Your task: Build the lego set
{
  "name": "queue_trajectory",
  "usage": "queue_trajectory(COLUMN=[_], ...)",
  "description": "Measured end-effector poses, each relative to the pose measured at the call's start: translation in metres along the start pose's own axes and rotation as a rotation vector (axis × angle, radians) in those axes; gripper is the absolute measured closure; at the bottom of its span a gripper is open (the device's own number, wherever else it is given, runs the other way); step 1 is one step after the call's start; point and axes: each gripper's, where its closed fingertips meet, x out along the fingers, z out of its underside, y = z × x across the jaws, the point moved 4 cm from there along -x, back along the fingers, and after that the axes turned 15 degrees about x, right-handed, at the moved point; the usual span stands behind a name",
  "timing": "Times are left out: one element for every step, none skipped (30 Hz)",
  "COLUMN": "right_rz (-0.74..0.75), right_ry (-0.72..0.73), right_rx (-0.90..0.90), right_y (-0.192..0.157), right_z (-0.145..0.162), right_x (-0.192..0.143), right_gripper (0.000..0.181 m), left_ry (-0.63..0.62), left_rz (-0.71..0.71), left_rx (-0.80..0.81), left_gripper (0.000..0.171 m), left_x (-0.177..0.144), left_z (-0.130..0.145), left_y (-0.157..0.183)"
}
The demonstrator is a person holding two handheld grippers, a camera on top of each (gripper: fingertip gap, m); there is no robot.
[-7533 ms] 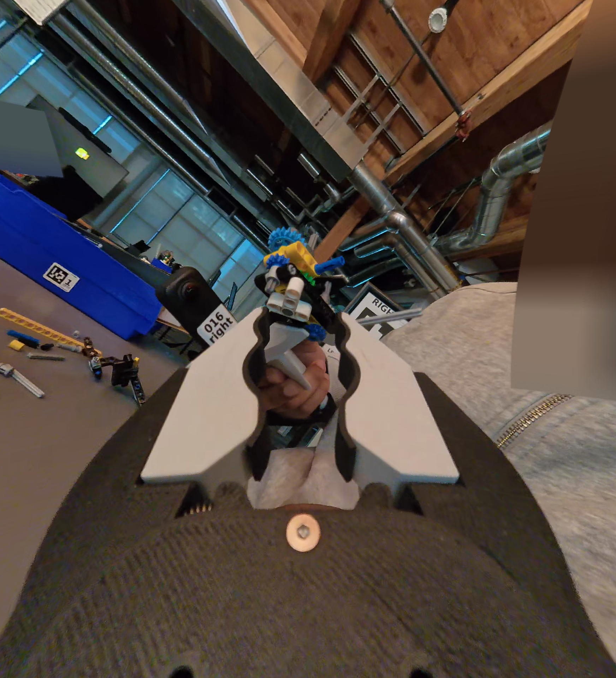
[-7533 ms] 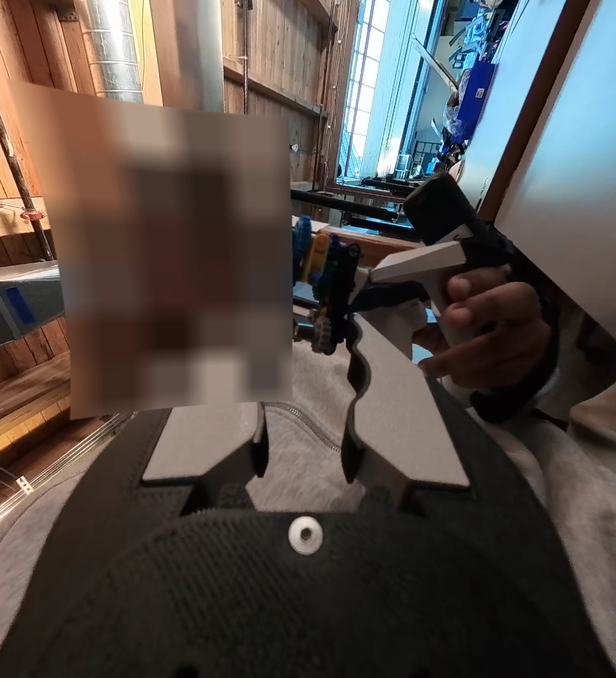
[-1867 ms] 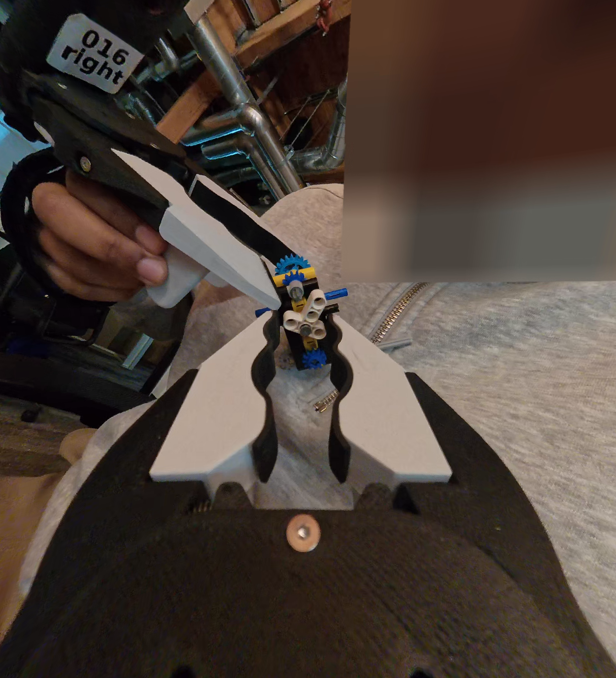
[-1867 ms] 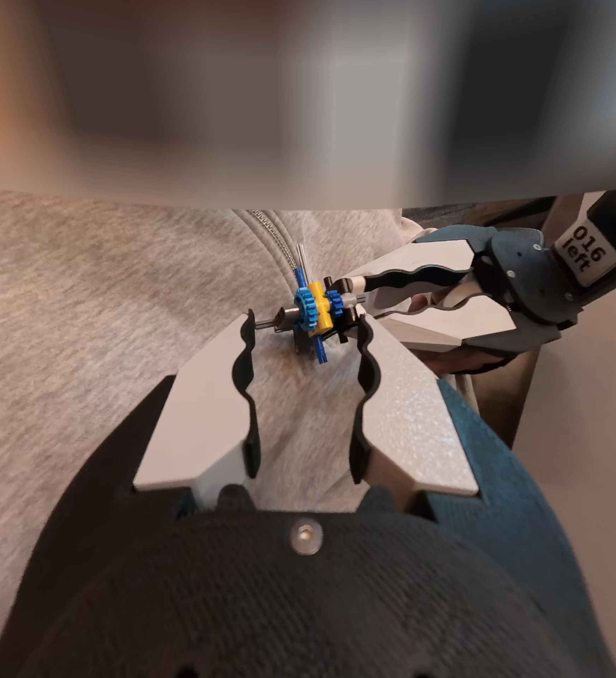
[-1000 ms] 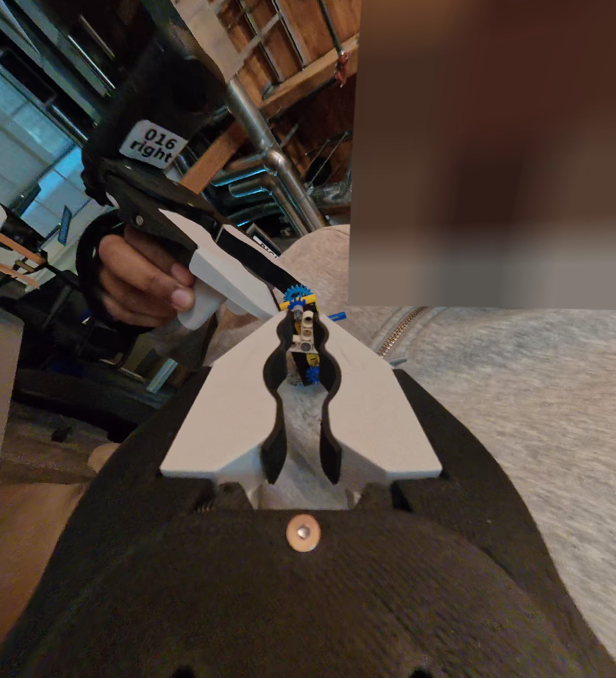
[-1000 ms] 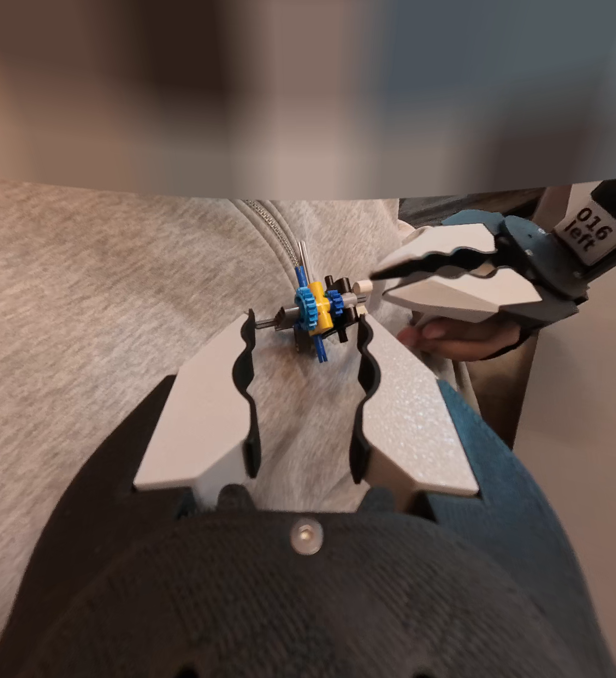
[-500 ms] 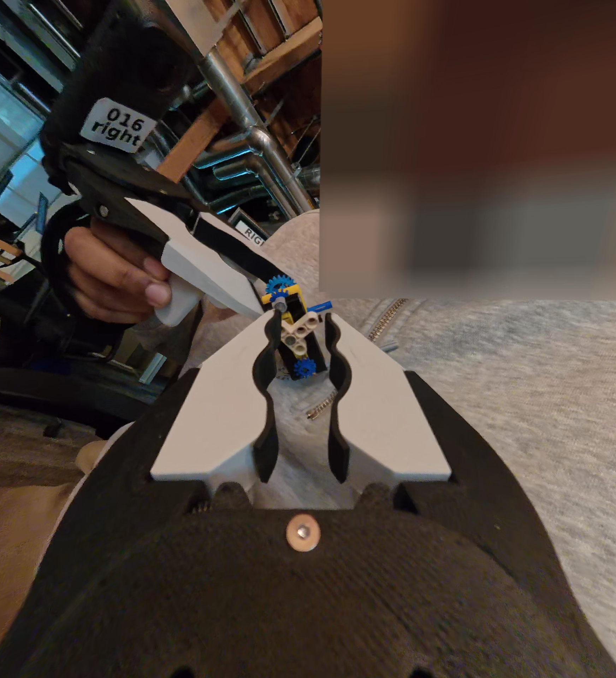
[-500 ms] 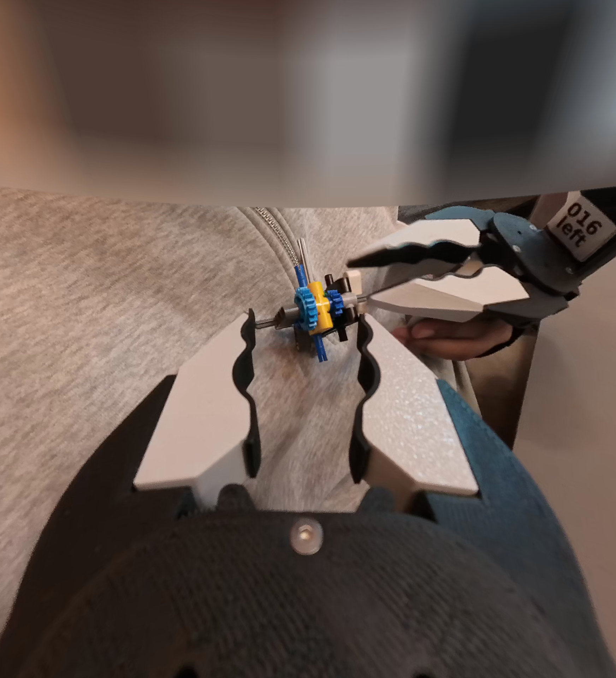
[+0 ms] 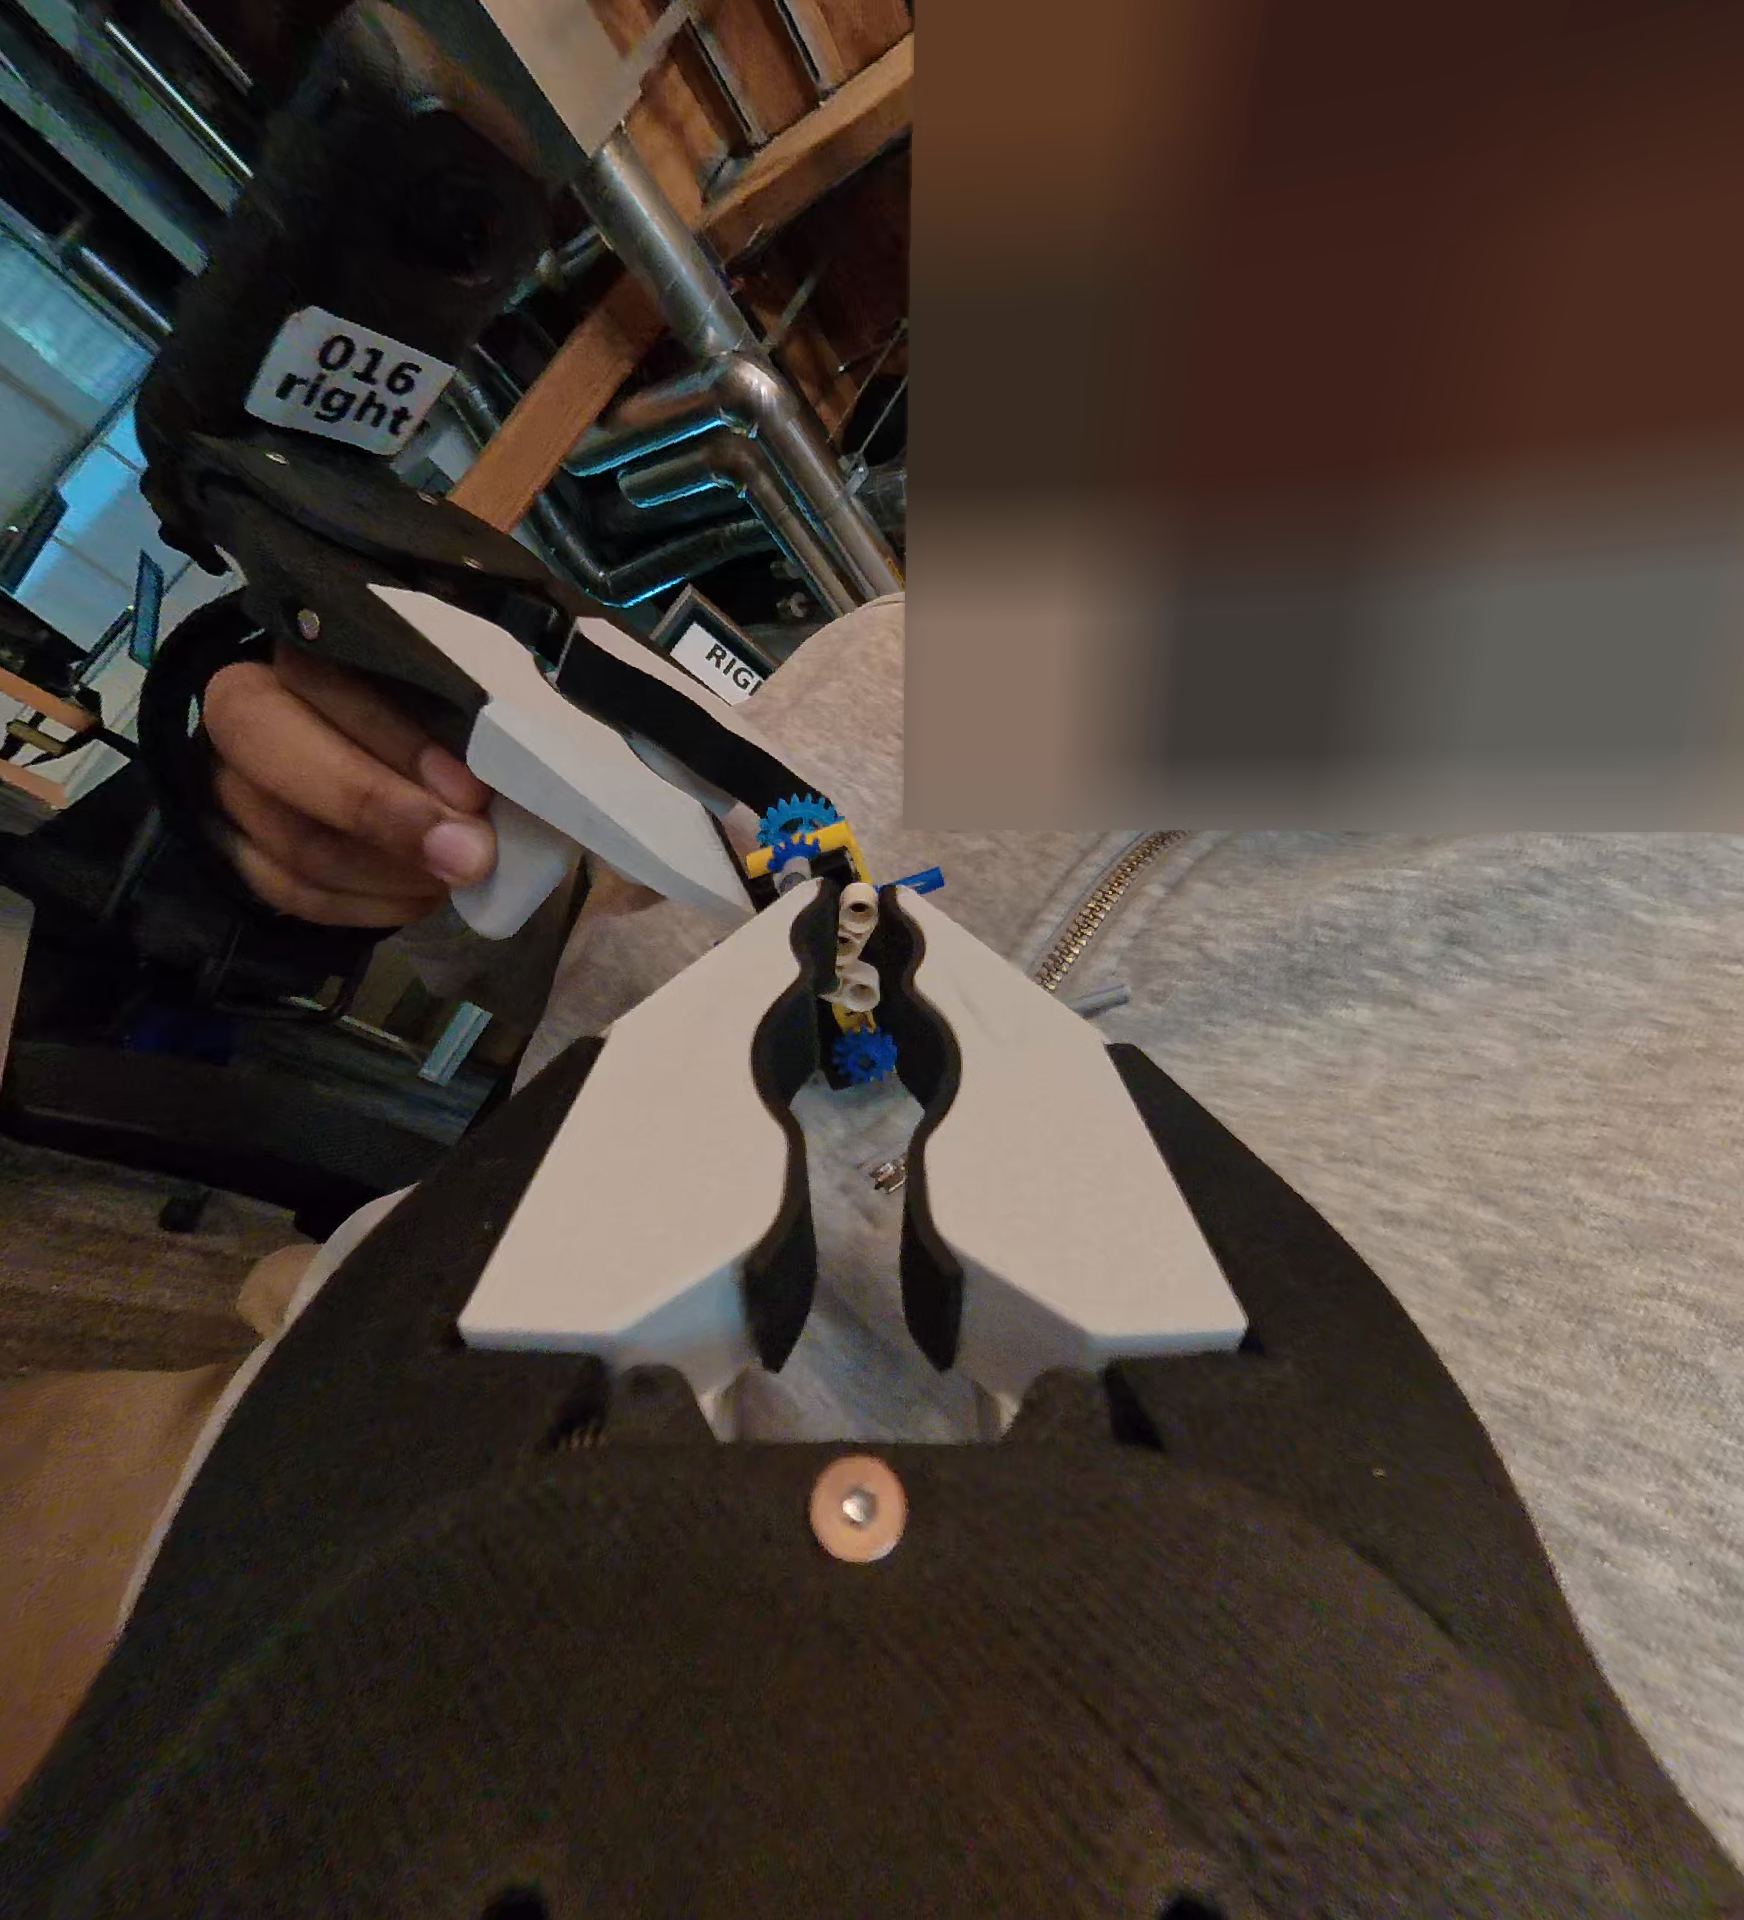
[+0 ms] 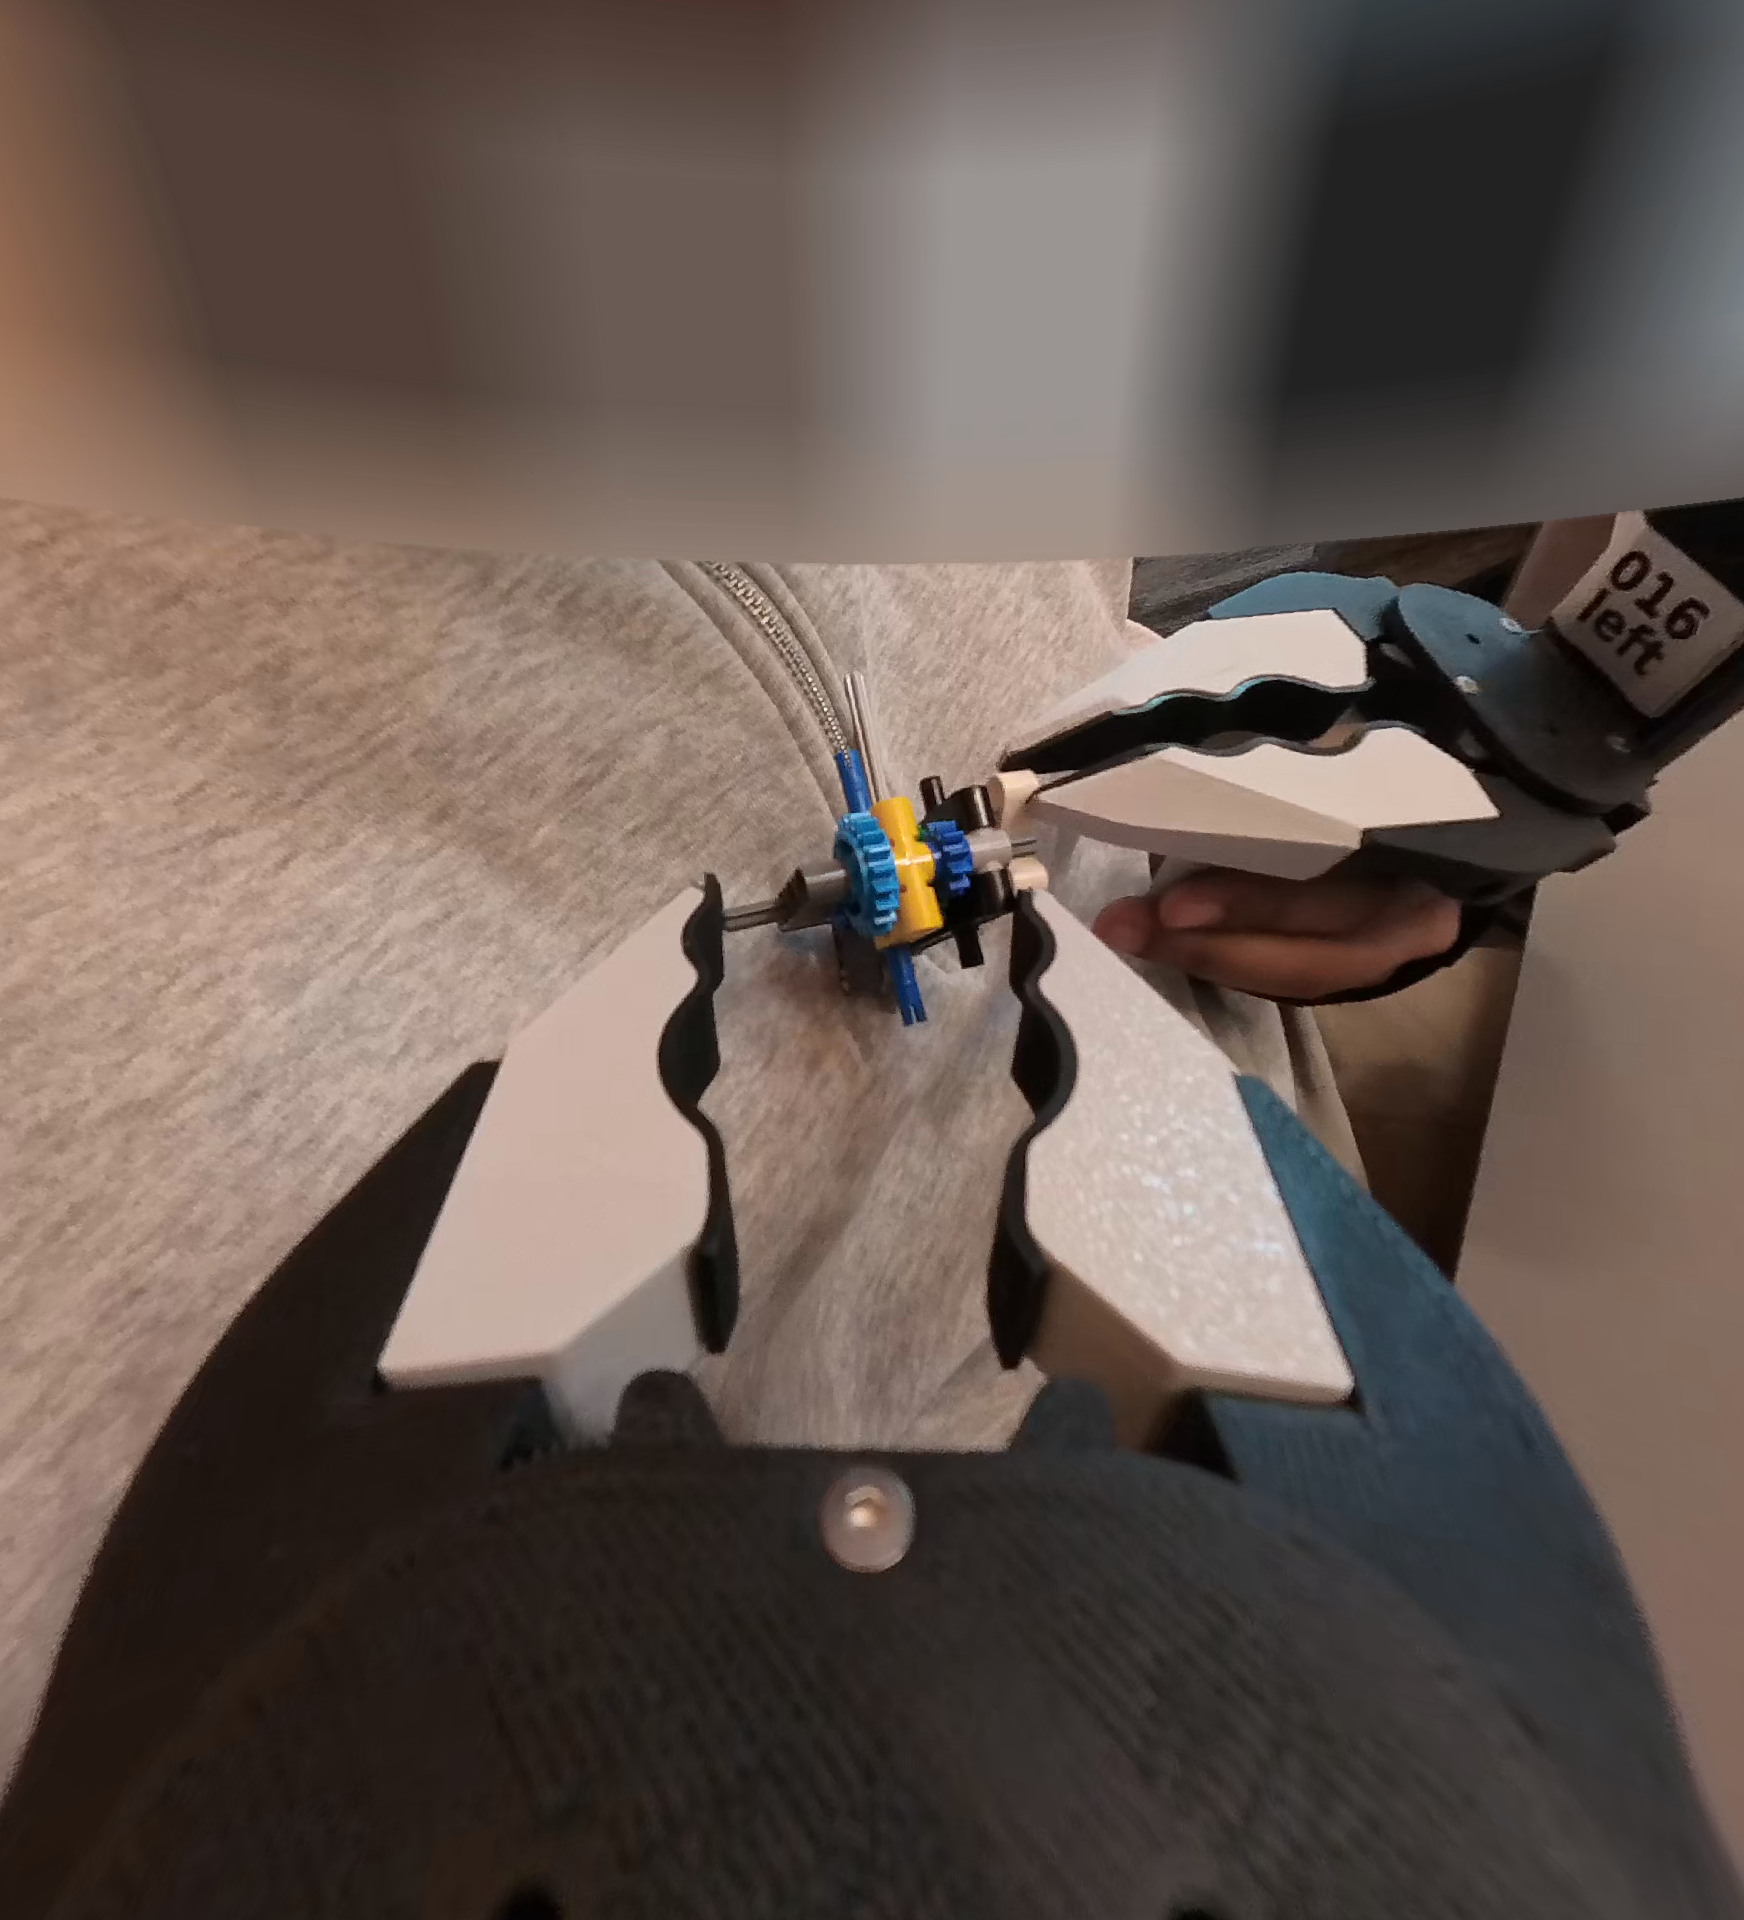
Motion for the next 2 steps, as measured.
queue_trajectory(right_rz=[0.001,0.002], right_ry=[0.0,-0.001], right_rx=[-0.004,-0.006], right_y=[-0.0001,-0.0001], right_z=[0.0001,0.0001], right_x=[0.0003,0.0005], right_gripper=[0.126,0.126], left_ry=[0.001,0.001], left_rz=[0.0,-0.003], left_rx=[0.0,0.001], left_gripper=[0.168,0.168], left_x=[0.0,-0.0001], left_z=[-0.0001,-0.0003], left_y=[0.0,-0.0002])
